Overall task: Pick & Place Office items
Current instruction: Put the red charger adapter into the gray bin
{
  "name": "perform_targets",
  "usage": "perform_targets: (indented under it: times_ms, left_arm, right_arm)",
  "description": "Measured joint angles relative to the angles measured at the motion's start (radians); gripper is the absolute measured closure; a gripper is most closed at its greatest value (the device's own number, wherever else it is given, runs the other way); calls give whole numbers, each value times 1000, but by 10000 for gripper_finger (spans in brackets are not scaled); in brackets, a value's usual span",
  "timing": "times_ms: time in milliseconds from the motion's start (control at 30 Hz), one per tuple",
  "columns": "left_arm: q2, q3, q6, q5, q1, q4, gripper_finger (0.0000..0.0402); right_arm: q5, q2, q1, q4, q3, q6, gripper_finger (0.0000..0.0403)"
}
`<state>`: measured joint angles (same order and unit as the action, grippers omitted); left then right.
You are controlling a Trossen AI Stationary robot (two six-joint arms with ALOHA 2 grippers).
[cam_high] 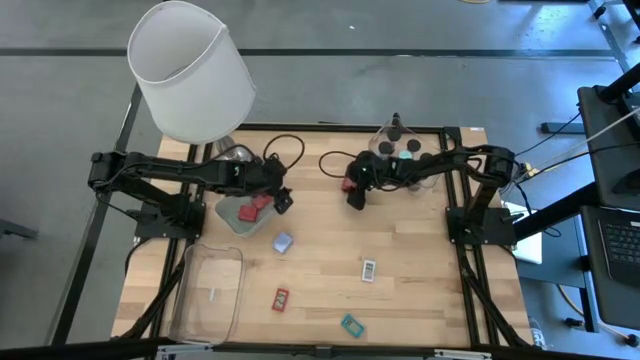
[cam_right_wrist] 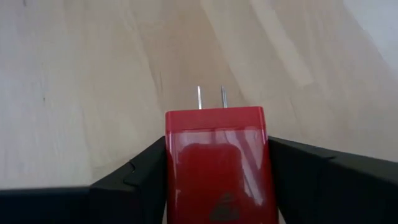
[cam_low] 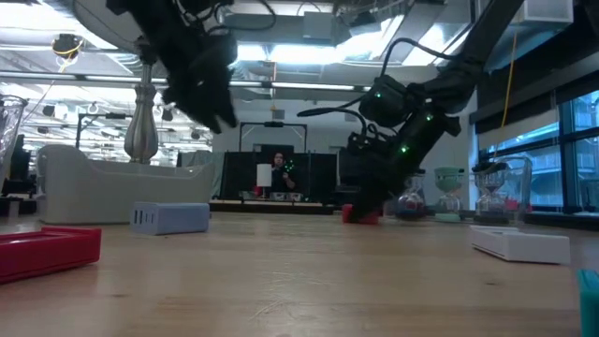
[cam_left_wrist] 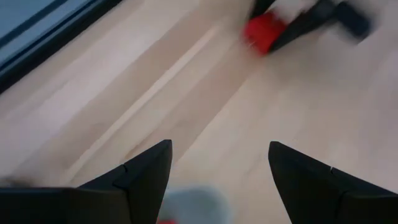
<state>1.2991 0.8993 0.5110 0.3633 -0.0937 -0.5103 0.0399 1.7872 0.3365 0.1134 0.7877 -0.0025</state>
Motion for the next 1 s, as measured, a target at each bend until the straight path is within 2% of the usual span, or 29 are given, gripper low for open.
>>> perform_targets:
  times_ms: [267,500,600,733,1000]
  left_arm:
    - [0,0,69,-44,0,254,137]
    - [0,0,177,-44,-21,301,137]
    - [0,0,191,-44,-35,302,137]
    - [0,0,185,-44,-49,315,137]
    - [0,0,146,-44,-60,365,137]
  right_arm:
    - [-39,-33,-63,16,118,-217,192]
    - [-362,-34,-157,17,220,-466,192]
    - [-443,-34,-191,21,253,-518,192]
    - [-433,-34,-224,17,285,-529,192]
    - [-333,-34,-256,18,354,-500,192]
